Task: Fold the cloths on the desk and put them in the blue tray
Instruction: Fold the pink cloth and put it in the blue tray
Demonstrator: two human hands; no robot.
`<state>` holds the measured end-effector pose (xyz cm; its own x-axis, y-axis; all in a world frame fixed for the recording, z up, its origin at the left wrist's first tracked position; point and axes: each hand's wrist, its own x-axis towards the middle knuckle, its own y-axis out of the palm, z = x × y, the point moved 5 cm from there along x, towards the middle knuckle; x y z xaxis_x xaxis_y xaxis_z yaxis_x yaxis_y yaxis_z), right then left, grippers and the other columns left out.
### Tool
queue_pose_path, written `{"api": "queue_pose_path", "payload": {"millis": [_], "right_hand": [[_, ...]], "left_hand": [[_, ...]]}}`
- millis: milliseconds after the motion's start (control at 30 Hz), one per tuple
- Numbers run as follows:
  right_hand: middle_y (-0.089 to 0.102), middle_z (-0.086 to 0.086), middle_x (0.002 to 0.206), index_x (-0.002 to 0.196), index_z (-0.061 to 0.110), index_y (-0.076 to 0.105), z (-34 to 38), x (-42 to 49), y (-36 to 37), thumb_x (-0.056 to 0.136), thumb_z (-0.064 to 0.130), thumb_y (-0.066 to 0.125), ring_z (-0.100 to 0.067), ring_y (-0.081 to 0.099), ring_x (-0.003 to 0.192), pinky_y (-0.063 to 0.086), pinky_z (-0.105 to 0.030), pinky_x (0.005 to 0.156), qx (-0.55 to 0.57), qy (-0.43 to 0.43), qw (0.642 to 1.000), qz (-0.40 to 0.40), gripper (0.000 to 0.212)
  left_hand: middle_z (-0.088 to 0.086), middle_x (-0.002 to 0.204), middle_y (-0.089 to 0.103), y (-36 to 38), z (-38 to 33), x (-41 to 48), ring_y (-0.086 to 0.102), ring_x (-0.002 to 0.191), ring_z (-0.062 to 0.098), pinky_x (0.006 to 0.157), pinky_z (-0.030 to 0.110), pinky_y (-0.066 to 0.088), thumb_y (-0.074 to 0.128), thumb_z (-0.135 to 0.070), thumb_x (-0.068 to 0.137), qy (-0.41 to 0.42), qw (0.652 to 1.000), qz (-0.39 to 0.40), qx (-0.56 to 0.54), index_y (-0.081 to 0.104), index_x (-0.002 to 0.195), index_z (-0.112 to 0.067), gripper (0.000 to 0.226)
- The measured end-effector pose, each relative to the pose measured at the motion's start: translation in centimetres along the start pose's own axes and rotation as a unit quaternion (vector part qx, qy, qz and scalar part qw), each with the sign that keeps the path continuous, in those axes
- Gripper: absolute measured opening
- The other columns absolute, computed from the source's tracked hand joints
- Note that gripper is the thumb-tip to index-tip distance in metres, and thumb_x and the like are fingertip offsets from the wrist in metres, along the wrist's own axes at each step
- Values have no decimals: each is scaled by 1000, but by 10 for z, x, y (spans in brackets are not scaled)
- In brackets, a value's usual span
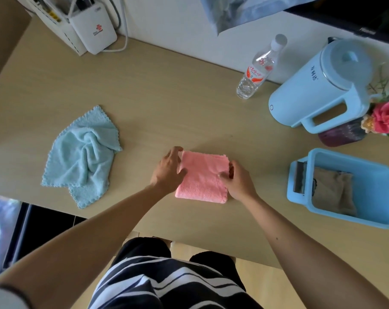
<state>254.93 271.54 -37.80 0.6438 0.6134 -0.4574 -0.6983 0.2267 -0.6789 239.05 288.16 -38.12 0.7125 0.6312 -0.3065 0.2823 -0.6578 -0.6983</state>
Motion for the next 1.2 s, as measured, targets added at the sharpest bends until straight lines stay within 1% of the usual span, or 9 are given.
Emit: {"api": "queue_pose_path", "payload": {"millis": [100,200,400,533,600,833,933,1067,1200], "right_hand": [[61,-2,104,117,12,51,5,-7,-7,83,22,75,-20,59,88,48,-33,71,-95,-62,988,-103,42],[59,-5,113,116,13,54,14,-17,4,77,21,79,-24,59,99,51,-40,85,-170,-152,970,-84,47],[53,-2,121,126,23,52,1,-26,21,74,42,79,-25,54,110,49,-38,86,-222,-89,970,-51,61],[58,-7,119,129,13,48,4,-36,18,73,46,78,-28,57,109,49,-41,82,-183,38,975,-118,71],[58,-7,120,124,12,47,1,-40,21,78,51,70,-28,57,111,49,-43,84,-175,97,975,-101,65],[56,-8,114,103,12,61,-17,-47,22,79,48,66,-28,55,109,51,-43,88,-132,169,976,-39,44],[57,-7,109,94,16,63,-18,-44,25,82,34,68,-24,57,101,54,-38,79,-83,151,985,-28,23],[60,-4,83,79,15,53,-17,-44,21,79,19,67,-14,52,63,39,-25,52,87,160,983,-16,15],[57,-4,85,91,10,49,-25,-57,9,77,8,66,-17,52,71,46,-28,59,288,253,923,-19,21]], "left_hand": [[7,126,53,3,-26,-13,51,113,25,94,42,50,65,-11,83,177,971,-33,160,48,135,-16,54],[9,154,39,28,-37,-18,34,143,30,116,49,33,64,-27,89,302,925,41,229,42,146,-18,62],[10,164,-15,46,-3,-5,-17,151,33,123,54,-4,46,-69,88,173,925,161,298,-2,158,-28,95],[12,149,36,35,-18,-2,37,135,34,108,45,38,61,-59,82,150,946,89,274,32,149,-23,81],[7,130,51,31,-25,0,50,116,28,99,39,42,66,-48,84,127,950,57,278,41,138,-19,66],[2,111,61,30,-26,6,61,104,24,93,37,44,68,-48,82,28,961,135,238,57,120,-18,49],[-1,86,60,31,-31,4,66,86,23,66,27,50,74,-35,80,-13,977,175,119,63,100,-15,31],[-3,87,61,24,-44,-3,60,78,20,48,18,38,73,-19,79,-46,977,204,32,58,102,-13,28],[-1,89,63,12,-58,-16,62,79,23,57,26,45,72,-14,80,-65,962,235,-120,54,100,-19,27]]}}
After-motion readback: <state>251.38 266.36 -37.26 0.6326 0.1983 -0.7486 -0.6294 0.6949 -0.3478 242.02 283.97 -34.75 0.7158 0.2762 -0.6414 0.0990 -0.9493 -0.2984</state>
